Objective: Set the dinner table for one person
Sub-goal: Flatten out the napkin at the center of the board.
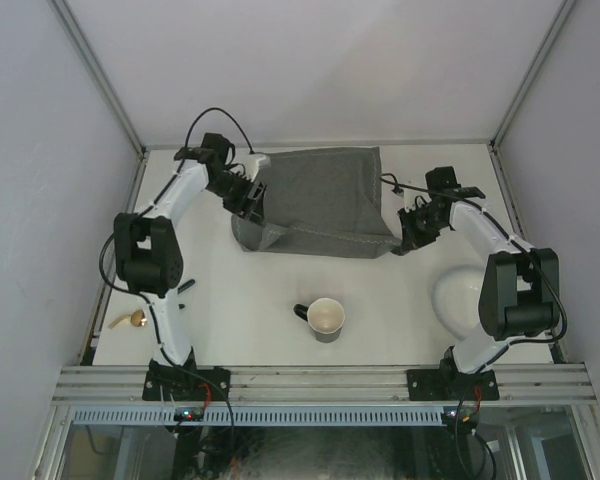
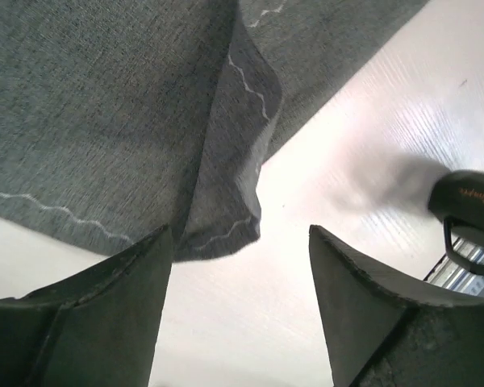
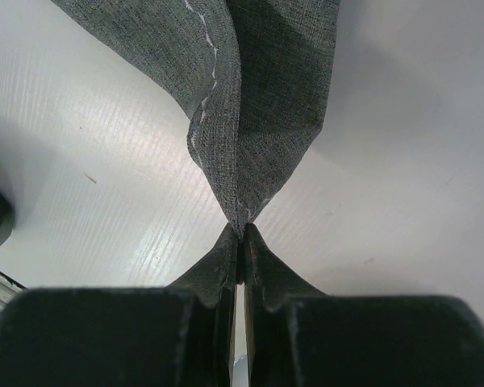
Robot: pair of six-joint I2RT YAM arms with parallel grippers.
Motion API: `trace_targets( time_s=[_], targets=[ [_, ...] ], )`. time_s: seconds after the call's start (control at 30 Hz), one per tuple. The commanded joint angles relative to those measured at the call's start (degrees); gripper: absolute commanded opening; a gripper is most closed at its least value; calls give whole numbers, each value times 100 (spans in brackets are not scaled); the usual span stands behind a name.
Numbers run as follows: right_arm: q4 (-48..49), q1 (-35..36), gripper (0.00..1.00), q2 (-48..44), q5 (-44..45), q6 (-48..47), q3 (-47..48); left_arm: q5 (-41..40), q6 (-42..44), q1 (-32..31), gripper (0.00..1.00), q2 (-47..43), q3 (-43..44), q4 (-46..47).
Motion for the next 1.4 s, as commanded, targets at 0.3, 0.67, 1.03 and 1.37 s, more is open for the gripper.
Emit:
trace_targets(
  time_s=[0.3,0.67,1.03,1.37],
  targets=[
    [74,70,0,-94,-39,2,-42,573,731,70,74,-8,532,-45],
    [81,34,0,-84,-41,20,-65,616,618,-184,77,718,1283,-21],
    [94,4,0,-54,-22,4,-65,628,792,-385,75,819,944,-272],
    [123,47,0,39,-29,-2,-65,548,871,-387,71,748,360,-195]
  ],
)
